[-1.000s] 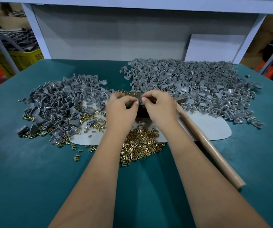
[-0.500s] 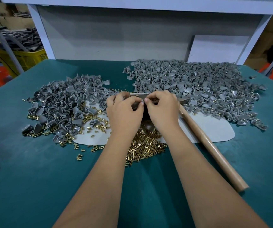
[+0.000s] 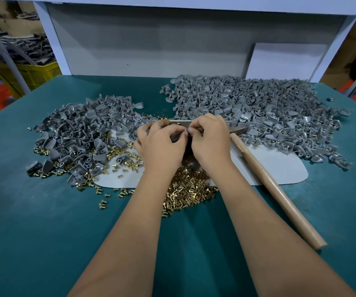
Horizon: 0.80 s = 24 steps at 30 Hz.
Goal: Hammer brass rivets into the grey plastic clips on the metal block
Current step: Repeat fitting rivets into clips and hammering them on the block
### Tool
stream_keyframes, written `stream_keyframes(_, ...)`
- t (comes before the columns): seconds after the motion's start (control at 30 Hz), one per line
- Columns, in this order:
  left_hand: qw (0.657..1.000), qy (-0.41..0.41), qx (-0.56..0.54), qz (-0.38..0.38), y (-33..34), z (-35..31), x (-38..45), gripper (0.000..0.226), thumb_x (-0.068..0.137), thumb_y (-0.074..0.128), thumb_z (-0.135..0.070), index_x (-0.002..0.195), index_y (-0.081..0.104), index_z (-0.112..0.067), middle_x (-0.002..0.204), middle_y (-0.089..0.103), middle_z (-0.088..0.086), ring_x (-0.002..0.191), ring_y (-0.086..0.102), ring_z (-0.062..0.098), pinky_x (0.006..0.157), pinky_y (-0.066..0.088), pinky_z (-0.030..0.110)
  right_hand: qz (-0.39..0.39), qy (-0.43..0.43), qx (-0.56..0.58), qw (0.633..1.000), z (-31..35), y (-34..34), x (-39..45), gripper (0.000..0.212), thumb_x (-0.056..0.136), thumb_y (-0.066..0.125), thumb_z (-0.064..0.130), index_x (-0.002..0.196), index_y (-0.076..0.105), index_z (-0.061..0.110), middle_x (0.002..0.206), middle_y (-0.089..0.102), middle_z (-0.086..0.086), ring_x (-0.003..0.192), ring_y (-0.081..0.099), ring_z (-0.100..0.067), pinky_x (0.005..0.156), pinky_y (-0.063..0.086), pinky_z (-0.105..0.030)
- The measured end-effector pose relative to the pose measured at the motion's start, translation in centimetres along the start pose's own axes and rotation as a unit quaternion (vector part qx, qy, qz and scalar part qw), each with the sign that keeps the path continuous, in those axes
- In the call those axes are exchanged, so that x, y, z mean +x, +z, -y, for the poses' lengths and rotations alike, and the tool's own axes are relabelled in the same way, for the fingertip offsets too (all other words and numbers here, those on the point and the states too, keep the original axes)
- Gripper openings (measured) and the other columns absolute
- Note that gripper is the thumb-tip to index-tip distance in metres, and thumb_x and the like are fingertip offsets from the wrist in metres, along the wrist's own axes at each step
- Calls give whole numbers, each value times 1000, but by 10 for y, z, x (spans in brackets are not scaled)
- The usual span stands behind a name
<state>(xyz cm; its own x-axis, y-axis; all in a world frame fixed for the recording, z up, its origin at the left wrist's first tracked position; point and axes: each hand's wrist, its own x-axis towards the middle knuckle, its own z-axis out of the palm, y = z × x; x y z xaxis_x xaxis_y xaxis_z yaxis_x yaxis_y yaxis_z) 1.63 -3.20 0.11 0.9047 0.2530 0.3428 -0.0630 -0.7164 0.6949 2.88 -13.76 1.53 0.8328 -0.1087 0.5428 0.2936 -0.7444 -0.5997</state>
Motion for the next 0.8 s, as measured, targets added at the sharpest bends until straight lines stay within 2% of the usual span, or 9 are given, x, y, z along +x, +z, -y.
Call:
stream_keyframes(0.07,1000,1,-3,1,0,-1,0,14,92,59,-47,96,73,-44,134,54,-16,131,25,22,101,18,39,29,11,-2,1000,0,-4,4,13,84,65,6,72,67,11,82,59,2,91,46,-16,71,27,-22)
stream_keyframes(0.17,1000,2,-6,3,0,-1,0,13,92,60,-45,96,72,-44,135,53,-16,132,24,22,102,17,39,74,24,-16,997,4,-8,11,13,85,65,9,73,68,14,82,59,2,93,52,-20,76,37,-27)
stream_keyframes(0.3,1000,2,-13,13,0,0,1,9,91,61,-44,92,70,-46,138,51,-17,133,22,19,101,14,38,89,66,-34,993,6,-7,14,17,87,64,14,72,66,21,87,65,-3,88,57,-21,76,47,-31)
stream_keyframes(0.4,1000,1,-21,11,-2,1,2,7,90,63,-46,89,69,-47,141,48,-18,134,19,17,99,12,35,71,87,-6,994,6,-7,10,16,87,64,15,72,67,22,85,66,-1,85,59,-20,72,46,-28)
stream_keyframes(0.57,999,-1,-33,24,-5,2,3,6,89,65,-48,88,69,-46,144,43,-20,137,15,15,101,10,36,57,40,26,997,1,-9,2,11,90,62,13,85,71,12,91,61,0,96,55,-22,83,44,-35)
stream_keyframes(0.73,998,-7,-53,36,-6,2,4,10,89,65,-49,79,63,-50,146,41,-20,138,12,12,106,9,38,58,63,98,992,-4,-13,2,23,96,51,17,93,72,8,95,63,-4,91,55,-17,76,41,-27)
stream_keyframes(0.8,998,-8,-53,36,-6,2,4,12,88,65,-49,76,62,-51,147,40,-20,138,12,12,106,10,39,55,63,106,991,-5,-14,2,22,96,52,17,93,71,9,95,63,-1,89,55,-13,71,38,-22)
